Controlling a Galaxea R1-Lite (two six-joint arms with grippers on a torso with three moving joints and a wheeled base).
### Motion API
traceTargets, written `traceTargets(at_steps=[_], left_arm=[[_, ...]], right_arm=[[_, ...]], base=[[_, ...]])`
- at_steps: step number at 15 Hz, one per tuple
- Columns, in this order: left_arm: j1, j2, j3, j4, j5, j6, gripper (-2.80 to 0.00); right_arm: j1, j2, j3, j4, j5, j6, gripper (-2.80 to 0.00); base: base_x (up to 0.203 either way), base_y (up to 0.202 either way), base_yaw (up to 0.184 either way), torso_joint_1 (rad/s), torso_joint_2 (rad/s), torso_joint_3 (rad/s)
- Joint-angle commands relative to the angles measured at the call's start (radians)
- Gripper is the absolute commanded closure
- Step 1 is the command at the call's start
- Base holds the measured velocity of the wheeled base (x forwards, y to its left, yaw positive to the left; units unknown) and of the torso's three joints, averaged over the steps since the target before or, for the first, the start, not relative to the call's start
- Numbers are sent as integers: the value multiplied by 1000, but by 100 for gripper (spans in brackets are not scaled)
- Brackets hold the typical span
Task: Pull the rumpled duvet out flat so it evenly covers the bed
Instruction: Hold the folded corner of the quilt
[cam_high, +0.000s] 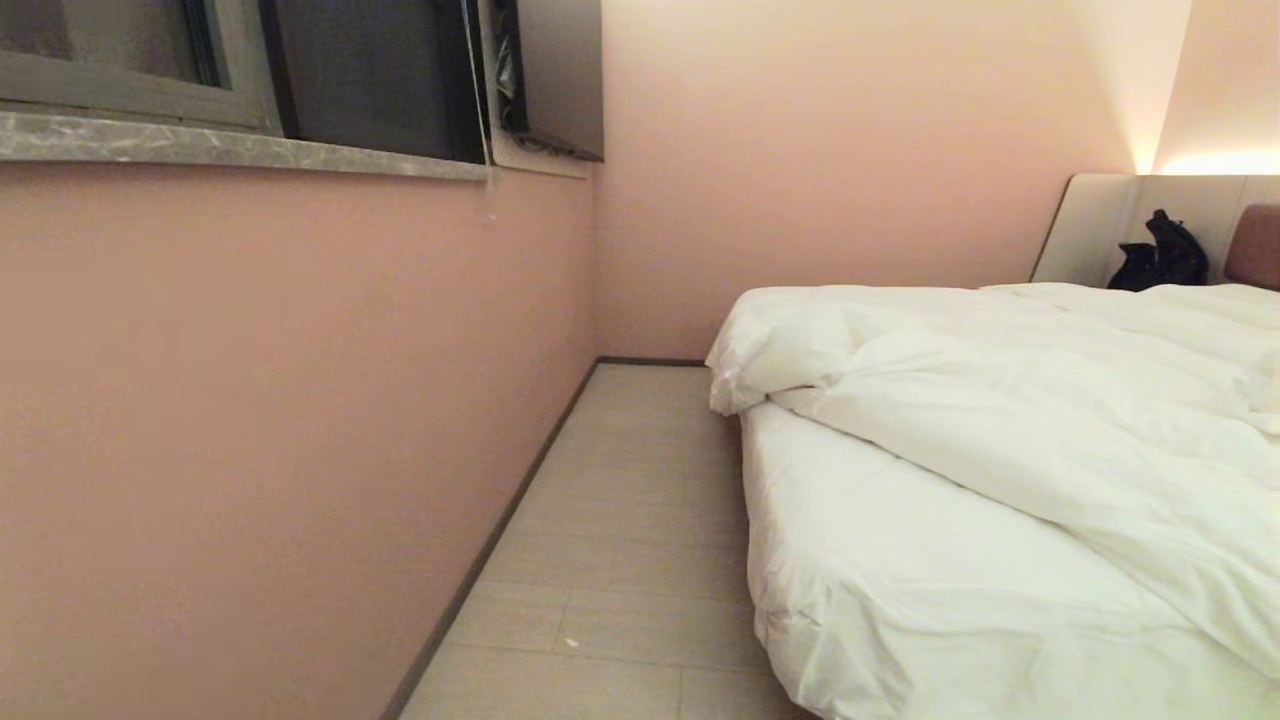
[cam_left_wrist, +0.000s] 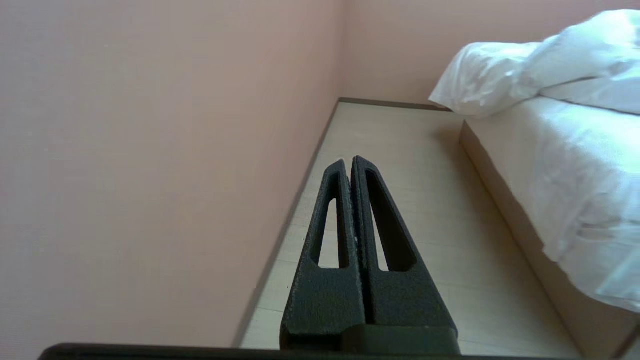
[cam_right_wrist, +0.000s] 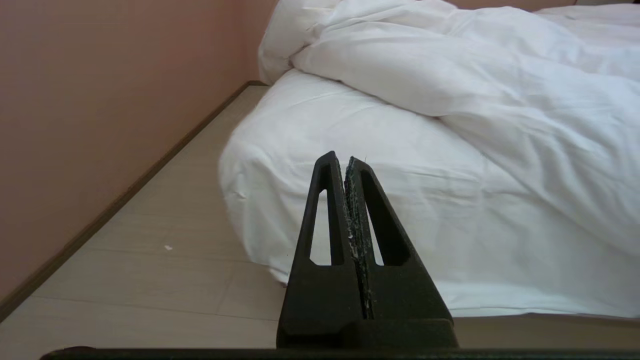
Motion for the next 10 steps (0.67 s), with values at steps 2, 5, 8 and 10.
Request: traceTargets(at_steps=[2, 5, 8, 10], left_arm=[[1, 0, 0, 0, 0, -1, 0], [-1, 0, 0, -1, 0, -1, 0], [0, 0, 0, -1, 0, 1, 0], [1, 0, 0, 0, 0, -1, 0]], right_arm=[[0, 0, 0, 0, 0, 0, 0], [0, 0, 0, 0, 0, 0, 0], [0, 0, 0, 0, 0, 0, 0], [0, 0, 0, 0, 0, 0, 0]], base=[[0, -194, 0, 4, 3, 3], [0, -192, 0, 3, 4, 1], [0, -190, -1, 1, 4, 1], [0, -192, 1, 0, 1, 3]])
